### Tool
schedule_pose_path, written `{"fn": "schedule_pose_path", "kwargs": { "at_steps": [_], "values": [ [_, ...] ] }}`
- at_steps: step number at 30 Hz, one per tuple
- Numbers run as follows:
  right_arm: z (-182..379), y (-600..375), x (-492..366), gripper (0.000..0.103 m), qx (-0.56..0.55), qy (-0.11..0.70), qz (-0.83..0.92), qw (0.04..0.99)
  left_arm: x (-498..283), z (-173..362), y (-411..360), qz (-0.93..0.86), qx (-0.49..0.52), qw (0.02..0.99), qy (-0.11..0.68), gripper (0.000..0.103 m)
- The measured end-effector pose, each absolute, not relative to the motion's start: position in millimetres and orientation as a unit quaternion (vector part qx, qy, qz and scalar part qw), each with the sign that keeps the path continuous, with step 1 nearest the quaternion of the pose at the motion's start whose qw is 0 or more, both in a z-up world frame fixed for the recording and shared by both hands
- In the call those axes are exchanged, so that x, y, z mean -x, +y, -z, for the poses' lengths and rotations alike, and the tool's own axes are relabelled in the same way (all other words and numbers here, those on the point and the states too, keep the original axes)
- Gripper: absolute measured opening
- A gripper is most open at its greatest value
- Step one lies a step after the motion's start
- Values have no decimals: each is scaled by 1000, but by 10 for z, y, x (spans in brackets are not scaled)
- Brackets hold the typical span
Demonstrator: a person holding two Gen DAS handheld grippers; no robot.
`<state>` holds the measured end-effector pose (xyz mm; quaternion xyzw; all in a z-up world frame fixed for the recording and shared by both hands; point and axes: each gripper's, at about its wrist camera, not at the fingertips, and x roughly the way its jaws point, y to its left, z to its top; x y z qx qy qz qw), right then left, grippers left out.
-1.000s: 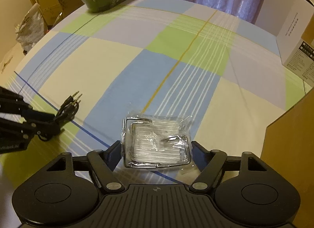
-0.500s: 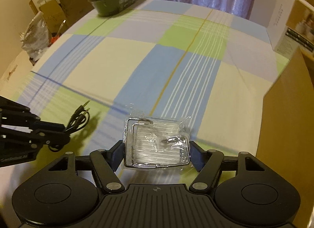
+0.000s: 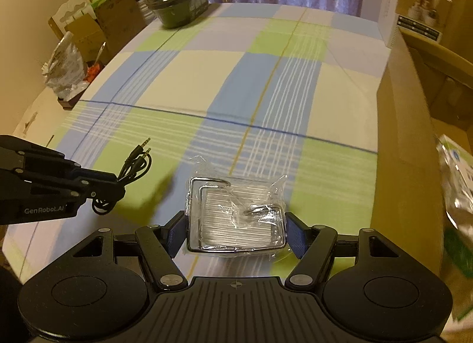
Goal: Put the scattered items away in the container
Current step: 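Lift and carry the cable and wire rack with both tools over the box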
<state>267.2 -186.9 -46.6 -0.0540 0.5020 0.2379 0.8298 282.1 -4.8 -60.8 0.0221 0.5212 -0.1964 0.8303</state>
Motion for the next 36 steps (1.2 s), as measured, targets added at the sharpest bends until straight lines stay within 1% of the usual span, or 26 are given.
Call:
{"fn": "schedule_pose_path", "kwargs": {
  "at_steps": [10, 19, 30, 36],
  "values": [
    [168, -1957, -2319, 71, 40, 477, -240, 845, -2502, 348, -122, 198, -23, 835, 512, 8],
    [-113, -2128, -2174, 71, 32, 452, -233, 860, -2304, 149, -237, 202, -29, 841, 502, 8],
    [-409, -2412, -2041, 71, 22, 426, -219, 878, -2190, -117, -457, 217, -35, 847, 484, 8],
    [-564, -2731, -1995, 71, 14, 411, -196, 890, -2181, -255, -685, 235, -44, 848, 472, 8]
  ]
}}
